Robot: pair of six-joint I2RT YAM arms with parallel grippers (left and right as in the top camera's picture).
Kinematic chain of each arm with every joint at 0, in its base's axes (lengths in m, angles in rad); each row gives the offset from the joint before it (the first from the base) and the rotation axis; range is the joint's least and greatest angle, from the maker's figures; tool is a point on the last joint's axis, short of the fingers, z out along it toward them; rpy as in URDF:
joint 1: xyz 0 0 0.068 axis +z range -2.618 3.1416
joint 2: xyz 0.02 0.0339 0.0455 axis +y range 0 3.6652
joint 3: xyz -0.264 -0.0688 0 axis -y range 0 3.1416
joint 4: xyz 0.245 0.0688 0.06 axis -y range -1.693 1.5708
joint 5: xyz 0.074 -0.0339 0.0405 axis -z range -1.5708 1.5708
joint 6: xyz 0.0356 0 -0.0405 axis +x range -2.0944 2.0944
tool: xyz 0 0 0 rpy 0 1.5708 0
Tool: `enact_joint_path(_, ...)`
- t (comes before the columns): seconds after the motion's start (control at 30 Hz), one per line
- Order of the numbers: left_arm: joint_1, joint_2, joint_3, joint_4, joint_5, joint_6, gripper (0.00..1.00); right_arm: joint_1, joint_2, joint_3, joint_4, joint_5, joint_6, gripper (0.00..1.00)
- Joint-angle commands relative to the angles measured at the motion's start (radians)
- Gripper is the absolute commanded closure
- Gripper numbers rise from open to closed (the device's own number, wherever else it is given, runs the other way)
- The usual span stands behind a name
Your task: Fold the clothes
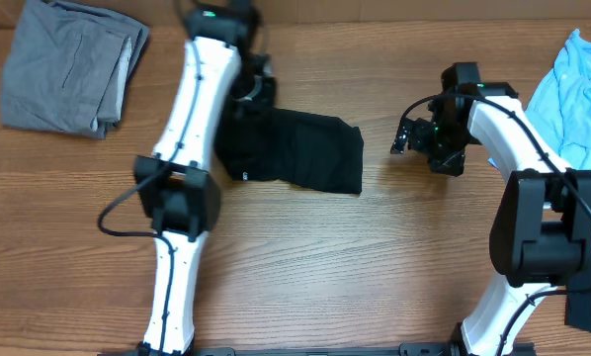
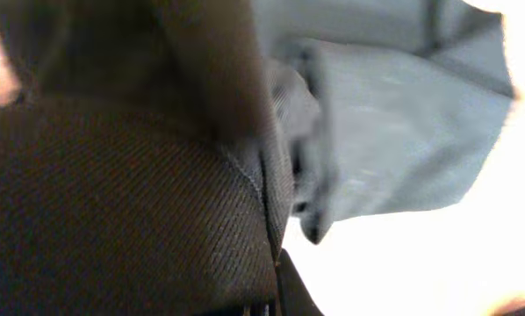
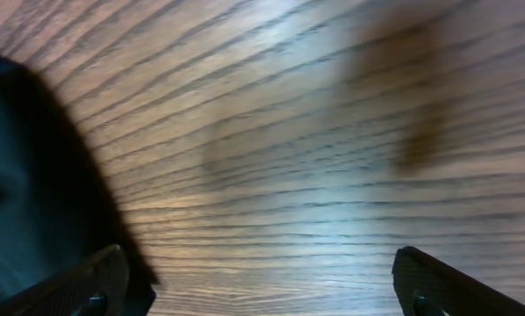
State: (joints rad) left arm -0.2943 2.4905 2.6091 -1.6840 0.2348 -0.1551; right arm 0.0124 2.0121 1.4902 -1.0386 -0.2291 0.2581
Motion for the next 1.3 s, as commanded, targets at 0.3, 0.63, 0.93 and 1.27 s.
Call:
enact_joint_path(0.3,-0.195,-0.006,0.064,0.063,-0.055,0.001,0.96,0.001,0.071,0.001,0.028,-0.046,0.005,0.00)
enact_joint_path(0.63,-0.274,-0.005,0.051,0.159,-0.054,-0.003,0.92,0.001,0.124,0.001,0.058,-0.117,0.005,0.00)
enact_joint_path(0.93,-0.332,-0.005,-0.015,0.187,-0.056,0.003,0.41,-0.044,0.124,0.007,0.048,-0.117,0.005,0.00)
enact_joint_path(1.27,-0.272,-0.013,0.088,0.142,-0.119,0.015,0.45,-0.177,0.122,0.200,-0.163,-0.150,-0.030,0.01)
